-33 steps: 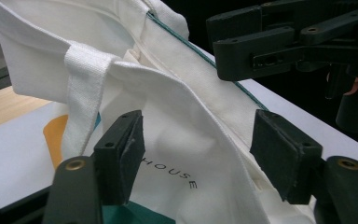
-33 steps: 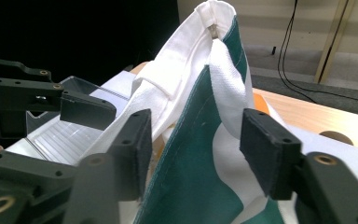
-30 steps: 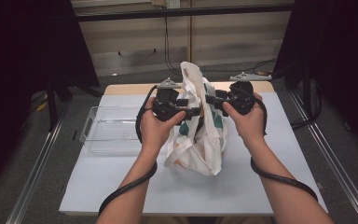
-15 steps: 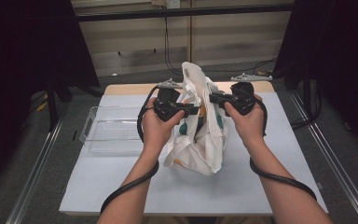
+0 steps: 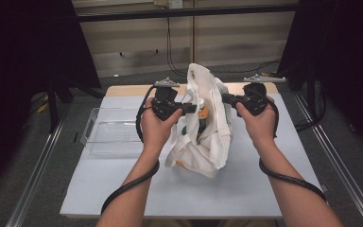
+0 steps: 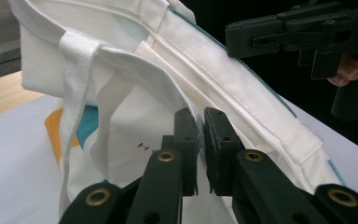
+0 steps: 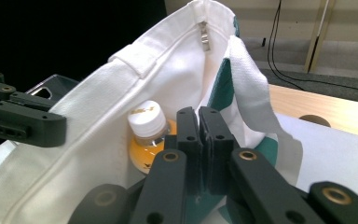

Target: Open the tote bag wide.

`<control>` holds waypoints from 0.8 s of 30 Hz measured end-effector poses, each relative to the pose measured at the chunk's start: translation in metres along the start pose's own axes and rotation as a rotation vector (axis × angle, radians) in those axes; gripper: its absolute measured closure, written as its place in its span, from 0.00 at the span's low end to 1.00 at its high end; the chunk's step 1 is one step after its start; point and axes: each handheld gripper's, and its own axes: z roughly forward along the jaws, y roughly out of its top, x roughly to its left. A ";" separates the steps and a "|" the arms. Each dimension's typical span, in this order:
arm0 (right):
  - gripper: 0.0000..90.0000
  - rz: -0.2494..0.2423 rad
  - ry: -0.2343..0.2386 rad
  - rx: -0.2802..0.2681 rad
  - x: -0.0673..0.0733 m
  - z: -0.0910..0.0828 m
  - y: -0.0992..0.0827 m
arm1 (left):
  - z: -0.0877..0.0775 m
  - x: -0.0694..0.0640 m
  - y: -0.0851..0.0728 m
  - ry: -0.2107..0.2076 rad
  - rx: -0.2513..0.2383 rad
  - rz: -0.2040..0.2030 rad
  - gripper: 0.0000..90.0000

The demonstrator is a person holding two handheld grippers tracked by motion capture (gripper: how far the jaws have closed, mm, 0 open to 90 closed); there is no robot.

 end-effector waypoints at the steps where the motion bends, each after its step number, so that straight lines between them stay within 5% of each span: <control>1: 0.98 0.000 -0.006 0.005 -0.003 -0.001 -0.001 | -0.001 0.003 0.000 0.004 0.001 -0.004 0.94; 24: 0.99 0.044 -0.065 0.020 -0.029 -0.006 -0.015 | -0.016 0.038 -0.027 0.099 0.017 -0.102 0.96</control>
